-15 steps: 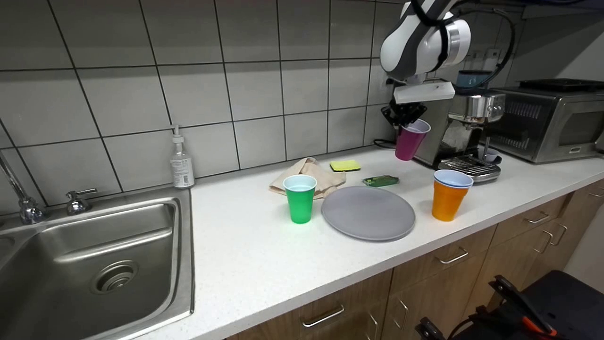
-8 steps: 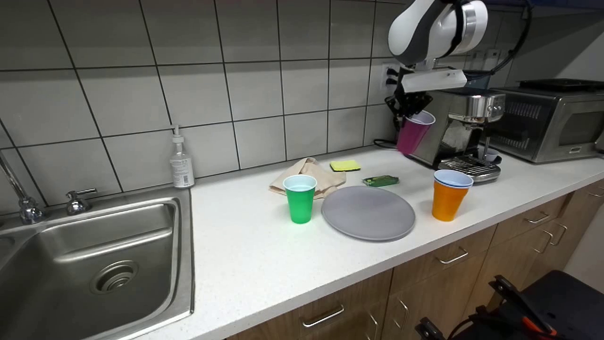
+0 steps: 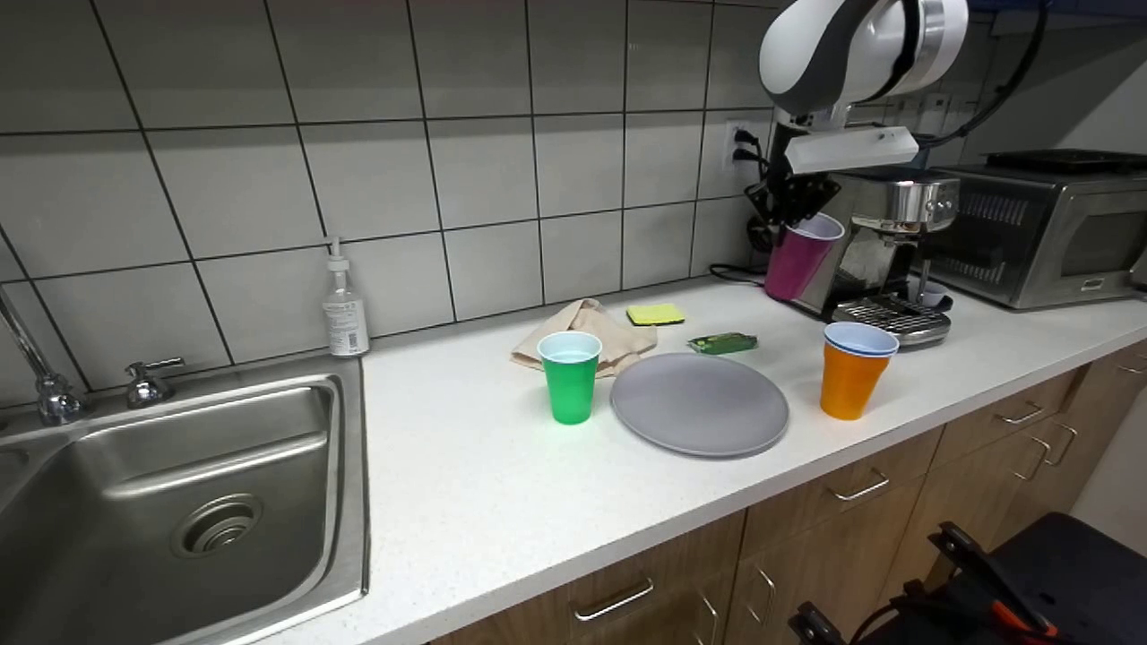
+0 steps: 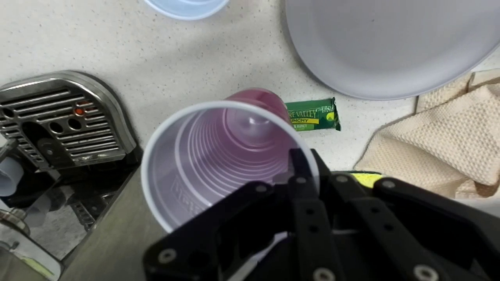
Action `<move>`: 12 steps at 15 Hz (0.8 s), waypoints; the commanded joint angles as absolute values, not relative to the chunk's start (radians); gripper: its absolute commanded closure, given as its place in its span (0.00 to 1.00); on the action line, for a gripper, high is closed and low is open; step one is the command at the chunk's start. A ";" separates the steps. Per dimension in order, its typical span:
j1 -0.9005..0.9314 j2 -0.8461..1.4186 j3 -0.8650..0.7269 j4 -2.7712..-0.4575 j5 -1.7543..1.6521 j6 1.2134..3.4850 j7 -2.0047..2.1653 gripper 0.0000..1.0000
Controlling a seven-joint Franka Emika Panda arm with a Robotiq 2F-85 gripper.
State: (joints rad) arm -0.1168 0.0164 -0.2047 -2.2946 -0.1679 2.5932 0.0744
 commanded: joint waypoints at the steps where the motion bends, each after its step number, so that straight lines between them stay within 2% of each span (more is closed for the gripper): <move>1: -0.139 -0.052 -0.194 -2.356 -0.204 2.563 0.054 0.99; 12: -0.168 -0.108 -0.195 -2.429 -0.266 2.524 0.064 0.99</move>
State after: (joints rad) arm -0.1473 -0.0552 -0.2061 -2.4002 -0.2401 2.5592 0.0734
